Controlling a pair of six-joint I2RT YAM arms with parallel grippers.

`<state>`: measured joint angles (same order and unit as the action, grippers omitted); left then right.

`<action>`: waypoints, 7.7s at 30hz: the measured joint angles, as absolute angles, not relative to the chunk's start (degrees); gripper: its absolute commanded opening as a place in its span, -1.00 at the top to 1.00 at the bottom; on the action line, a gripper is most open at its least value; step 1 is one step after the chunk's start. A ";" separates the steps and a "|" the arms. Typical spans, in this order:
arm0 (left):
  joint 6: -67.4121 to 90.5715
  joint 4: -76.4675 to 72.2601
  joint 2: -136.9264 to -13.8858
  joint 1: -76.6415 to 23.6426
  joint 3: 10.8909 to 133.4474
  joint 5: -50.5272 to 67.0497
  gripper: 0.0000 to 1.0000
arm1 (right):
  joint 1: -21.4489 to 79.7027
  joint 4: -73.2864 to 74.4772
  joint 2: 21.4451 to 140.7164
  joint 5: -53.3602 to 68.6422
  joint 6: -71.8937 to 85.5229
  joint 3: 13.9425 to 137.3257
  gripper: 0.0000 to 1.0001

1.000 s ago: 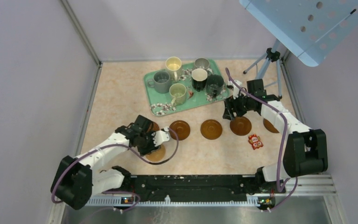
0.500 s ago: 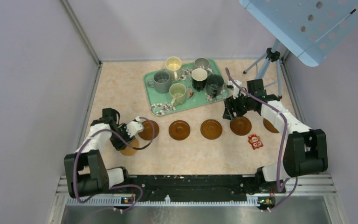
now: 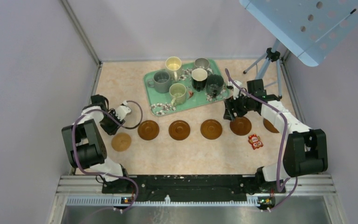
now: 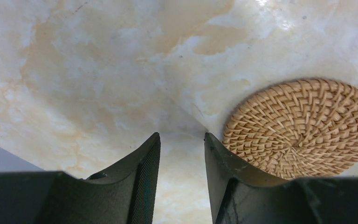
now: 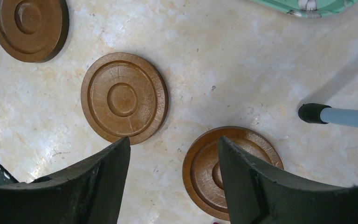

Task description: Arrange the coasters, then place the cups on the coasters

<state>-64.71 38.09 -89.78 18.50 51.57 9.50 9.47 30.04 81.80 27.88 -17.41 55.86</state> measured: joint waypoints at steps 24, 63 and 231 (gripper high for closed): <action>-68.69 48.69 -84.44 22.20 49.45 19.66 -0.60 | 9.19 30.26 81.80 27.57 -17.93 55.86 -0.36; -51.83 33.65 -89.52 22.31 51.99 16.78 -0.39 | 8.71 30.28 81.80 28.58 -17.98 55.86 -0.36; -21.06 23.75 -65.04 -3.11 48.14 33.23 -0.97 | -19.81 60.25 76.84 29.19 -45.67 67.02 1.00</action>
